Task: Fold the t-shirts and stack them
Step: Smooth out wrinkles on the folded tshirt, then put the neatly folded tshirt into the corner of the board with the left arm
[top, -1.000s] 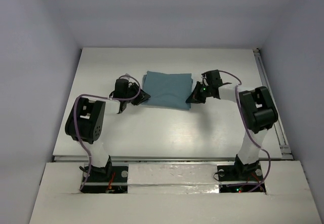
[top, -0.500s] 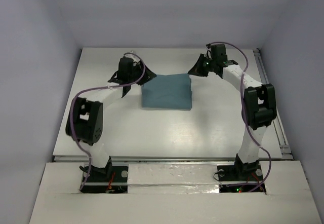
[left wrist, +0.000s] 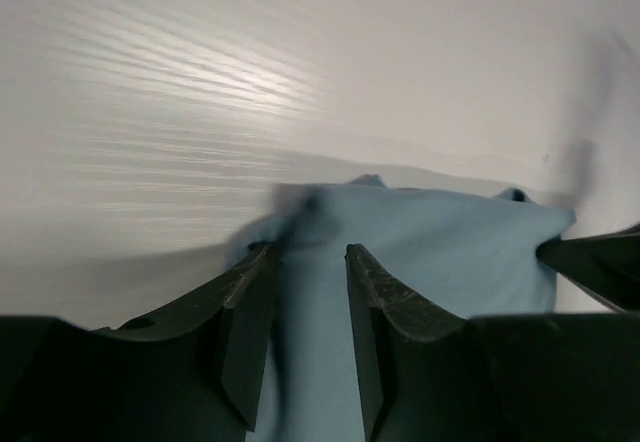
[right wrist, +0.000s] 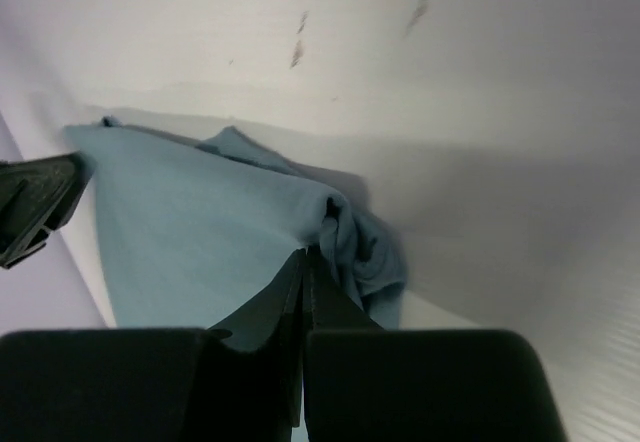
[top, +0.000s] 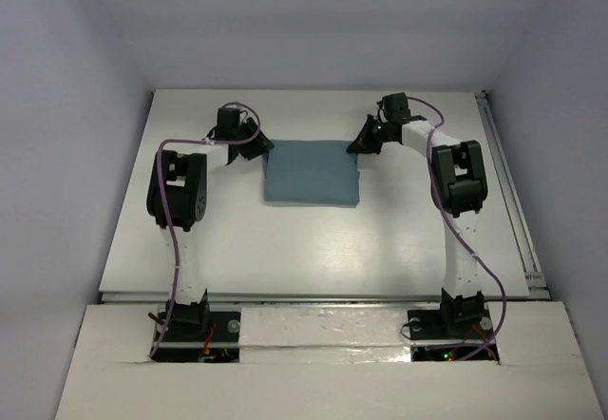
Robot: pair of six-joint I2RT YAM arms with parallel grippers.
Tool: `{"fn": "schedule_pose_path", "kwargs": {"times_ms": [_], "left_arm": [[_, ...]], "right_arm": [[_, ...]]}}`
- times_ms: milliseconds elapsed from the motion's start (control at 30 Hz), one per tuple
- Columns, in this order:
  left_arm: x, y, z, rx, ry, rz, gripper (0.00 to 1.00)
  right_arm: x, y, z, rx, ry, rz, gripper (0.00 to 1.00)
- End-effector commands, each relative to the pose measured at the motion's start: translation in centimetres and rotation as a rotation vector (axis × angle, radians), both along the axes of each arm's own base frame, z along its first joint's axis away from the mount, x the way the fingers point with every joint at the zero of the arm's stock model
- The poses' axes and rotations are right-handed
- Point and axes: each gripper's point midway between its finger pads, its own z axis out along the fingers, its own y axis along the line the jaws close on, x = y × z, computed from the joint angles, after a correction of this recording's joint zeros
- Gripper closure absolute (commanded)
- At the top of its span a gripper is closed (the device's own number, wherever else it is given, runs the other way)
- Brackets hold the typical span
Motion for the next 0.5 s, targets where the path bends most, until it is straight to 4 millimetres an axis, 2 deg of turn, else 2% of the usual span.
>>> {"fn": "schedule_pose_path", "kwargs": {"times_ms": [0, 33, 67, 100, 133, 167, 200, 233, 267, 300, 333, 367, 400, 433, 467], "left_arm": [[-0.4, 3.4, 2.4, 0.048, -0.04, 0.047, 0.66], [-0.4, 3.4, 3.6, 0.047, -0.065, 0.041, 0.61], [-0.4, 3.4, 6.5, 0.042, -0.126, 0.038, 0.55], [-0.8, 3.5, 7.3, 0.059, -0.15, 0.024, 0.47], [-1.1, 3.7, 8.5, 0.07, -0.178, 0.02, 0.43], [-1.5, 4.0, 11.0, 0.081, -0.233, 0.024, 0.4], [-2.5, 4.1, 10.6, 0.092, -0.225, 0.015, 0.37], [-3.2, 4.0, 10.9, 0.102, -0.235, -0.015, 0.36], [-4.0, 3.9, 11.6, 0.105, -0.247, -0.032, 0.36], [-5.4, 3.9, 10.1, 0.113, -0.207, -0.059, 0.39], [-6.2, 3.8, 9.5, 0.128, -0.194, -0.094, 0.4], [-7.0, 3.8, 8.9, 0.135, -0.171, -0.11, 0.4], [-7.9, 3.8, 7.9, 0.139, -0.137, -0.125, 0.37], [-9.3, 4.2, 6.2, 0.13, -0.095, -0.134, 0.32], [-10.2, 3.4, 5.8, 0.092, -0.083, -0.171, 0.28]], "right_arm": [[1.5, -2.6, 2.2, -0.062, -0.045, -0.045, 1.0], [2.1, -2.7, 3.2, -0.072, -0.075, -0.044, 1.0], [2.2, -2.5, 4.4, -0.062, -0.101, -0.028, 1.0], [2.3, -2.2, 5.4, -0.047, -0.119, -0.016, 1.0], [2.3, -2.0, 6.5, -0.034, -0.144, -0.006, 0.99], [2.1, -1.9, 7.4, -0.026, -0.163, 0.009, 0.93], [2.0, -1.8, 10.1, -0.014, -0.224, 0.012, 0.86], [1.7, -1.9, 11.1, -0.011, -0.246, 0.016, 0.65], [0.6, -2.1, 10.9, -0.02, -0.243, 0.03, 0.52], [-0.1, -2.3, 13.6, -0.019, -0.3, 0.03, 0.42], [-0.7, -2.5, 14.3, -0.024, -0.321, 0.028, 0.28], [-2.5, -2.8, 12.7, -0.031, -0.286, 0.032, 0.23], [-3.5, -2.9, 13.2, -0.027, -0.299, 0.036, 0.18], [-4.5, -3.0, 15.2, -0.018, -0.351, 0.039, 0.14], [-5.6, -3.0, 15.0, -0.01, -0.343, 0.047, 0.14]]}}
